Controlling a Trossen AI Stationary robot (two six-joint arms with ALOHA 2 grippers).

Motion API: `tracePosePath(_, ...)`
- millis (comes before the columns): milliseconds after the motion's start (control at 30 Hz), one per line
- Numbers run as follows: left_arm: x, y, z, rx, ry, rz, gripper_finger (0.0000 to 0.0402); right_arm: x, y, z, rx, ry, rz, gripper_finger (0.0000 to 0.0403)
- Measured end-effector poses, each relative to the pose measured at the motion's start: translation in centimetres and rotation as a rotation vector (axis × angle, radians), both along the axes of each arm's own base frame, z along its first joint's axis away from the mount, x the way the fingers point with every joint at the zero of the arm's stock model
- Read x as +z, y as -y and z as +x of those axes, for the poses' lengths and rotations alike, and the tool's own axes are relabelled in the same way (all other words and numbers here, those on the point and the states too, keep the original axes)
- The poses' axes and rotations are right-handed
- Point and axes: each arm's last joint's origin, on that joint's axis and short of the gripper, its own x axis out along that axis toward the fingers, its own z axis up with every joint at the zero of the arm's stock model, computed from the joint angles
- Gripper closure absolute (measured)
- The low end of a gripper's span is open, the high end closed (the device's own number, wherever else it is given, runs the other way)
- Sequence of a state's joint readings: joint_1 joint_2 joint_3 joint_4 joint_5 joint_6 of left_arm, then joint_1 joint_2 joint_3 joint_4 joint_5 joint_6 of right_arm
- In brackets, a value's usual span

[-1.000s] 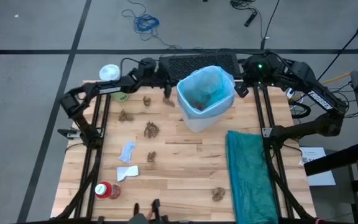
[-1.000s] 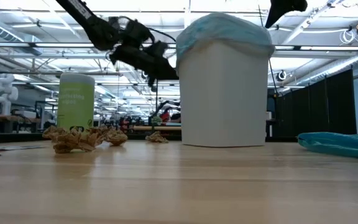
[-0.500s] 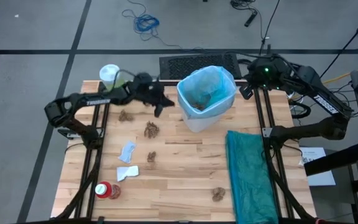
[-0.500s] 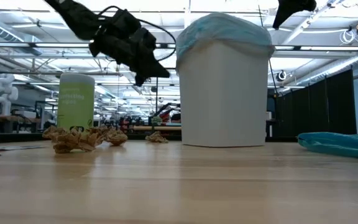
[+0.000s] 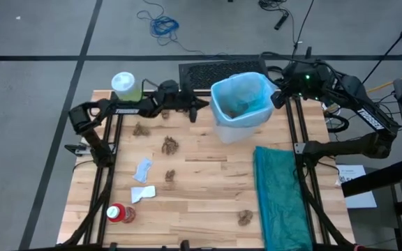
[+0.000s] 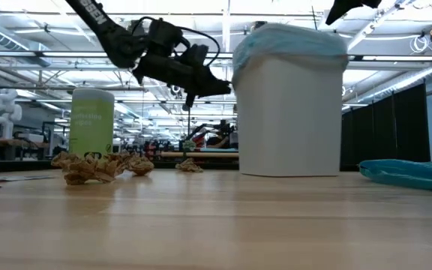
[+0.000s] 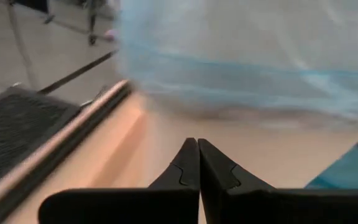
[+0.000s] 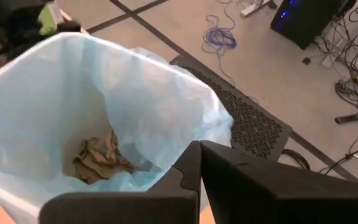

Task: Place trash/remove bag and relplace
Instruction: Put the brown paper trash into the trash bin

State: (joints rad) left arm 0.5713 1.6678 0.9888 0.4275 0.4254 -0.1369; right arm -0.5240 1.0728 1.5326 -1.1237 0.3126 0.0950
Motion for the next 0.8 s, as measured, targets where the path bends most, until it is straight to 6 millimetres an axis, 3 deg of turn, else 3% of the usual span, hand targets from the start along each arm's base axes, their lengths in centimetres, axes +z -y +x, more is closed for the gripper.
tracePosePath(200,0.6,-1.0,-4.1,0.049,-0.412,0.064,0.0402,-0.2,-0.1,-0.1,0.004,-0.024,0.009,0.0403)
tracePosePath(300,0.1,-1.4,-5.0,0.073,-0.492,0.058,0.0402,-0.2,-0.1,-0.1,0.004,-0.025,0.01,0.0403)
tracePosePath(467,-1.1,-1.8,-4.7,0.024,-0.545,0.121,0.038,-0.2,-0.1,-0.1,-0.002,-0.009,0.027,0.0403)
tracePosePath(800,-5.9,-3.4,-3.6,0.05,-0.617,0.017,0.0261,-0.3,-0.3,0.6,0.037,-0.003,0.042,0.0403)
